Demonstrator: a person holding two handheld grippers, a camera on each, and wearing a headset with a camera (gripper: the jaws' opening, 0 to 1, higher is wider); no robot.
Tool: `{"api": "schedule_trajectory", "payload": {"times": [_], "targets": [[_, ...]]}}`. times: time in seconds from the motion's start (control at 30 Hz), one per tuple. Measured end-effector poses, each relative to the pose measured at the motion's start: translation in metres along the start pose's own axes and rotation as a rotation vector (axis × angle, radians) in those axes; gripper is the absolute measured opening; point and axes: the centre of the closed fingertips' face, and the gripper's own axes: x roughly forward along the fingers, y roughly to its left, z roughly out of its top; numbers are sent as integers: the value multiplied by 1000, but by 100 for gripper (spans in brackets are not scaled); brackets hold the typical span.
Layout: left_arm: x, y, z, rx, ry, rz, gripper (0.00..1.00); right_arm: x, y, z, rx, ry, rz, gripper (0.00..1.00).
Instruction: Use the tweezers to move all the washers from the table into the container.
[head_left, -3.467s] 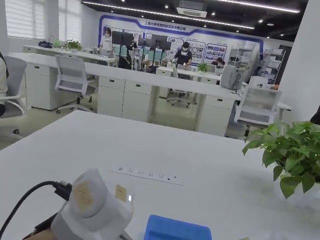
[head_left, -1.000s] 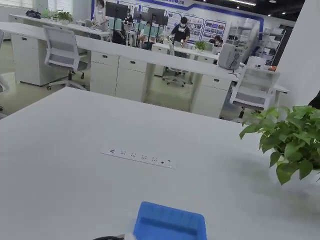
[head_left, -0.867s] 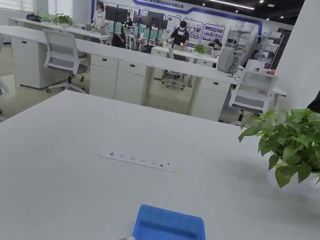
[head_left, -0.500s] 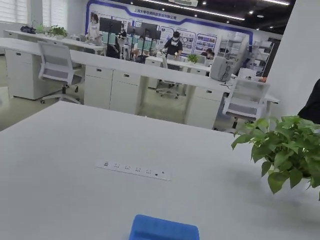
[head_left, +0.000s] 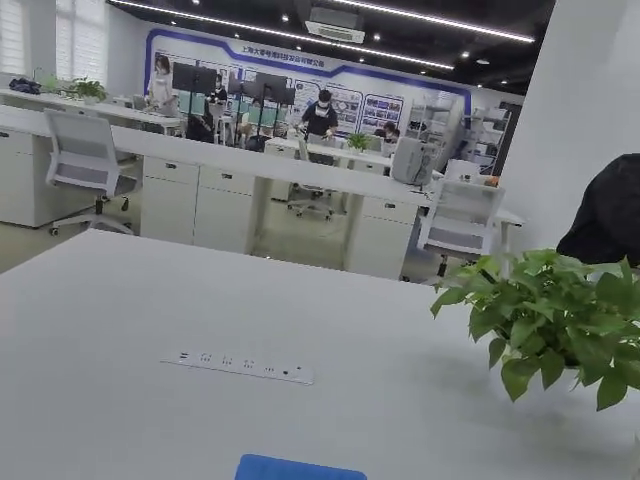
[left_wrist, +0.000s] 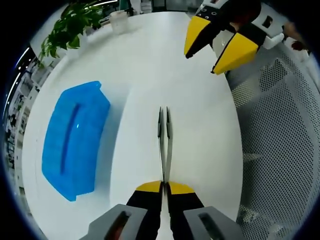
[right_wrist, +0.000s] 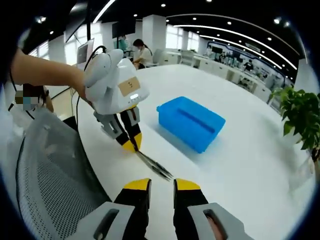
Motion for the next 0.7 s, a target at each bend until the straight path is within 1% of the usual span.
{"api": "schedule_trajectory", "payload": {"times": [0.1, 0.17, 0.2, 0.23, 0.27, 0.3, 0.33, 0.37, 0.4, 0.43, 0.5, 0.53, 0.57, 0.6, 0.63, 0.67, 0.7], "targets": [[-1, 0, -3, -24, -8, 13, 2, -9, -4, 6, 55, -51, -25, 16], [-2, 1, -7, -48, -16, 29, 3, -12, -7, 7, 99, -67, -43, 17], [-3, 2, -8, -63, -28, 38, 3, -13, -7, 6, 101, -71, -40, 18], [-4, 4, -10, -100, -51, 57, 4, -13, -8, 6, 108, -77, -45, 19], [-5, 5, -13, -131, -62, 64, 6, -15, -10, 8, 122, -102, -60, 19], [-6, 5, -16, -178, -74, 65, 6, -16, -9, 11, 131, -119, -61, 20], [-7, 5, -19, -198, -75, 69, 7, -17, -8, 12, 150, -130, -55, 22], [-10, 6, -23, -228, -83, 84, 11, -16, -9, 13, 161, -139, -59, 24], [-13, 5, -23, -245, -97, 88, 13, -16, -10, 15, 172, -151, -70, 28], [-19, 6, -24, -285, -127, 107, 15, -17, -12, 16, 176, -162, -86, 31], [-29, 7, -22, -343, -186, 126, 17, -21, -16, 19, 165, -177, -116, 31], [-38, 8, -20, -383, -230, 141, 20, -23, -17, 22, 169, -196, -120, 32], [-44, 8, -20, -408, -256, 152, 24, -23, -17, 25, 188, -209, -119, 34], [-54, 10, -20, -462, -302, 181, 29, -23, -18, 26, 211, -215, -124, 39], [-60, 10, -20, -493, -336, 194, 37, -23, -21, 26, 220, -220, -135, 43], [-69, 9, -23, -565, -366, 208, 42, -24, -21, 26, 222, -226, -141, 45], [-75, 8, -24, -605, -401, 213, 45, -25, -22, 25, 228, -231, -146, 46]]}}
